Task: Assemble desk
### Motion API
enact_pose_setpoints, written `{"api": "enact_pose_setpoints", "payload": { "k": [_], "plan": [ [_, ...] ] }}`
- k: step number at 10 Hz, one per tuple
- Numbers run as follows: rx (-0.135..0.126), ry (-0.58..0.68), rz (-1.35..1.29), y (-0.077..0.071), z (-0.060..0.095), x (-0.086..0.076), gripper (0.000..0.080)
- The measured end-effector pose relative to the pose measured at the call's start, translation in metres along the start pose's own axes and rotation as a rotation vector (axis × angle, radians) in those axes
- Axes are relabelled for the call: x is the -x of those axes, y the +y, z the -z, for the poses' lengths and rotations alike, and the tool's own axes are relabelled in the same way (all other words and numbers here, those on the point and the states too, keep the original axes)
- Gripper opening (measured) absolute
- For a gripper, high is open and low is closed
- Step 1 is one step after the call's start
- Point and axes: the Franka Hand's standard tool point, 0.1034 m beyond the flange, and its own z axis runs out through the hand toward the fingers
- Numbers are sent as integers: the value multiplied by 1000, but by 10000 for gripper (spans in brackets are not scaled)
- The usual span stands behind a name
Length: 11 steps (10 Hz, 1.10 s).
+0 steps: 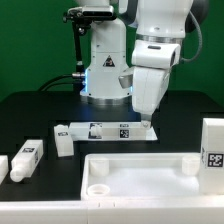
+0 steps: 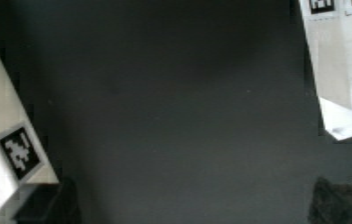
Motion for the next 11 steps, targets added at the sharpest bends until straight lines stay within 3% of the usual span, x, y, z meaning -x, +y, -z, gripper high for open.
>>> {"api": "enact_pose_setpoints", "payload": {
  "k": [1,3,5,6,9,11],
  "plan": [
    [-4,-2,-14,-3,-1,1,649],
    [-39,-21,-77,-32,-16,14,649],
    [-19,-3,-86,-44,-30,40,649],
    [-30,-10,-102,-46,-31,41,649],
    [-30,-9,-102,-48,-32,41,649],
    [-48,-21,-114,-67,-45,38,649]
  ]
}}
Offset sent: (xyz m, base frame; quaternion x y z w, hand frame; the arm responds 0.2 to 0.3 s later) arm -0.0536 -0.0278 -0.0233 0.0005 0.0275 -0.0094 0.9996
